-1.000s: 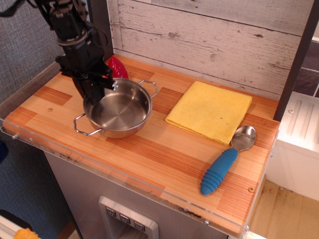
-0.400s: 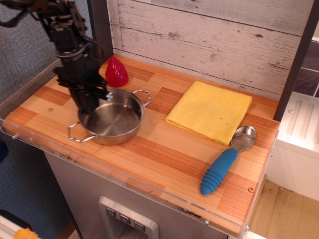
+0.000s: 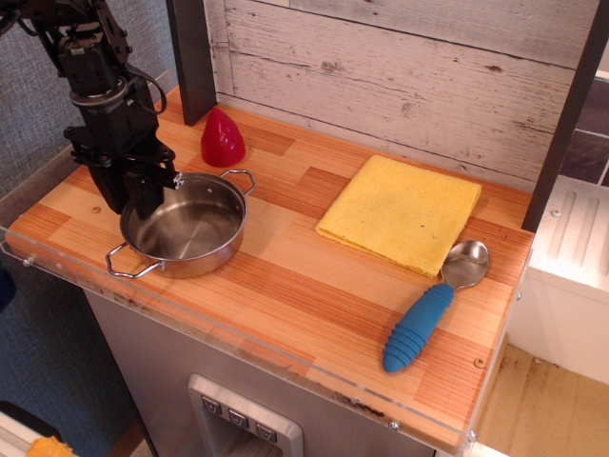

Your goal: PICK UP THE VESSEL AND PUT ANOTHER SIDE OF THE TABLE

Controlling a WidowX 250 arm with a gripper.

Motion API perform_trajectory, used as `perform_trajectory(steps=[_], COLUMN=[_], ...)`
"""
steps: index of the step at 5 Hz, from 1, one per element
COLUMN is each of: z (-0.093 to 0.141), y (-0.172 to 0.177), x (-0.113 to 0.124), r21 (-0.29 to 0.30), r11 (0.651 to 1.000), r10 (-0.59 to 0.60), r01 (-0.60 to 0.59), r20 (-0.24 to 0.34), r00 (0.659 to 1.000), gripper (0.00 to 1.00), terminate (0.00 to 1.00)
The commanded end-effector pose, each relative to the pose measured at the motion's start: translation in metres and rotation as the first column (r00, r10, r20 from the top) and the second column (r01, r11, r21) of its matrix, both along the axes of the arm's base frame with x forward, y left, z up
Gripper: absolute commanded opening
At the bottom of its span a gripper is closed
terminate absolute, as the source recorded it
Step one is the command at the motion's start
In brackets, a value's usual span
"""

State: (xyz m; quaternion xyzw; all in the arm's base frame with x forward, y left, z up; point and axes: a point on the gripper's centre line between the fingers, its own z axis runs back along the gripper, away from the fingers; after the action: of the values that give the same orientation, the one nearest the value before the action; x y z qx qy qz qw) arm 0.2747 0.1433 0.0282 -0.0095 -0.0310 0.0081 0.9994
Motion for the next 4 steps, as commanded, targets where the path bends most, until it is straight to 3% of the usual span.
perform_trajectory(steps=[1, 2, 4], z=[0.061, 0.082, 0.077], y=[-0.012, -0.027, -0.040], x=[0.002, 0.001, 0.004], r21=[0.035, 0.041, 0.063], r11=[0.999, 0.997, 0.994], r10=[-0.026, -0.064, -0.099], r01=[0.023, 0.059, 0.093], r20=[0.116, 0.139, 0.107], r00=[0.993, 0.988, 0.989], gripper=[1.00, 1.00, 1.00], terminate=[0.00, 0.00, 0.00])
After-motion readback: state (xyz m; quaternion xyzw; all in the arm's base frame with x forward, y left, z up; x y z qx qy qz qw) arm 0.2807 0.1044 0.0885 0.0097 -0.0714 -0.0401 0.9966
